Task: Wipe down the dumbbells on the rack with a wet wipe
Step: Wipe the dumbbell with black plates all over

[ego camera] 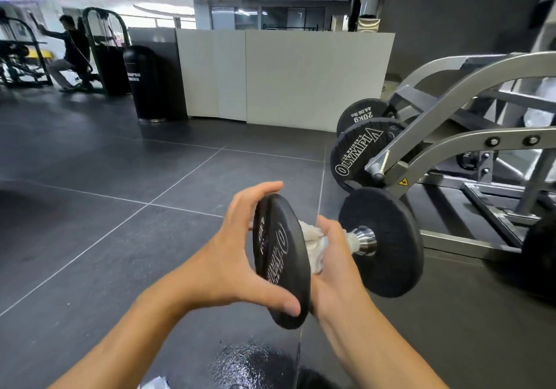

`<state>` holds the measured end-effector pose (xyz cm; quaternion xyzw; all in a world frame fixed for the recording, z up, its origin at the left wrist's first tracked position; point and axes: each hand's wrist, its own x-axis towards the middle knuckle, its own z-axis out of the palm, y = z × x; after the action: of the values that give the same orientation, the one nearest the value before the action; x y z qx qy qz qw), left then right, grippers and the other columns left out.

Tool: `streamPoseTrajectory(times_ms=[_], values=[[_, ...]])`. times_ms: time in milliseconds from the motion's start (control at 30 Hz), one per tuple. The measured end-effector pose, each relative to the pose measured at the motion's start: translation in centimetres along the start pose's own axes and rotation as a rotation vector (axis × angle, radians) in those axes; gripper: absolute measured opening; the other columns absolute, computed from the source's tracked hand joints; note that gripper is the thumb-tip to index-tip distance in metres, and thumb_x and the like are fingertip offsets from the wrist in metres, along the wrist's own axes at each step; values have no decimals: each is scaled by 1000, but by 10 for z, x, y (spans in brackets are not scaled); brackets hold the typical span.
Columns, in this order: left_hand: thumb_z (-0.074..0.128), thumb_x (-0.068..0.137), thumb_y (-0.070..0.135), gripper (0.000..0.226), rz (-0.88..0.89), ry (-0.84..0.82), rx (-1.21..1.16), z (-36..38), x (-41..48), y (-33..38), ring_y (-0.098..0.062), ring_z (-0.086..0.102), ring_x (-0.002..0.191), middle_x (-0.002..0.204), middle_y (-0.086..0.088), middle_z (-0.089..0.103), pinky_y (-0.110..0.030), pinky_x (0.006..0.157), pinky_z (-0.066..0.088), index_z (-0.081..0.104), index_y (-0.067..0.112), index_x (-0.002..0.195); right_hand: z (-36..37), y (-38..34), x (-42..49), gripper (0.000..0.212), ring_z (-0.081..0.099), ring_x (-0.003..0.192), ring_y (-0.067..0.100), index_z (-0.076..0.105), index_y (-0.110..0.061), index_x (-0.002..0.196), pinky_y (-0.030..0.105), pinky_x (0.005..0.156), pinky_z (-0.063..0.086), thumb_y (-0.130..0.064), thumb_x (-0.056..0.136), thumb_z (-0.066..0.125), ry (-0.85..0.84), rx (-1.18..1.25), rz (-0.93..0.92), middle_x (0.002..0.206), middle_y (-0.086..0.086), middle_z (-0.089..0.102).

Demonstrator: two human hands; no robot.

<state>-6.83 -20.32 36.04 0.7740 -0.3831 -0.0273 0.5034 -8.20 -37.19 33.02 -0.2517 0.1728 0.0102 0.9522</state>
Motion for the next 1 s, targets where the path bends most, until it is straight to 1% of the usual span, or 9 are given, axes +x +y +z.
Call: streamPoseTrajectory(times_ms=[67,167,267,400,533,667,800,900,1000], values=[[99,46,62,134,120,-39,187,-7,-1,-5,3,17,155,164,25,14,-10,118,27,18,58,153,-3,1,0,41,61,83,32,64,-12,111,42,78,49,-48,90,63,39,-71,6,99,18,61],[72,53,93,115,-213,156,-239,4,9,0,2,36,148,154,25,38,-13,105,40,31,53,153,-4,-1,-1,32,61,64,28,60,-14,90,35,64,50,-45,93,65,68,-112,-18,73,12,62],[32,68,102,91,-572,136,-677,17,12,8,-24,67,113,104,3,76,-54,89,59,78,35,107,0,0,-4,39,59,77,31,53,-15,108,38,70,50,-43,88,71,29,-77,-14,84,13,56],[59,73,89,68,-719,148,-936,25,3,16,-27,63,71,72,-8,59,-66,75,58,72,22,79,4,9,-6,48,63,106,38,53,-16,119,48,95,50,-33,82,78,-27,-100,-73,100,23,59],[79,62,66,58,-209,345,-538,35,0,6,-9,69,92,111,-5,65,-31,73,58,64,44,113,8,0,-7,22,66,61,21,50,-13,101,30,57,57,-32,102,61,-16,-30,-86,71,10,61],[81,65,75,102,476,279,244,12,-5,-16,-29,31,155,159,-12,34,-49,121,36,44,27,147,7,0,-11,53,55,113,34,58,-7,127,36,102,41,-43,89,69,-49,-83,56,128,21,57],[53,75,92,68,-147,488,-332,6,-4,-10,-8,52,137,147,8,55,-55,108,49,52,53,130,-4,7,-11,29,65,85,33,67,-14,111,45,87,55,-36,91,67,-67,-185,93,99,15,65],[37,67,104,92,-730,174,-751,12,-3,1,-28,68,114,116,-5,77,-68,88,54,76,37,117,-1,11,-14,36,68,76,33,72,-4,96,43,83,54,-37,95,58,-124,-232,102,90,20,70],[36,72,100,99,-808,132,-947,16,-2,8,-28,74,75,80,-9,76,-66,85,56,85,18,96,9,13,-23,33,69,79,38,62,0,84,54,108,43,-32,92,55,-221,-167,94,83,25,66]])
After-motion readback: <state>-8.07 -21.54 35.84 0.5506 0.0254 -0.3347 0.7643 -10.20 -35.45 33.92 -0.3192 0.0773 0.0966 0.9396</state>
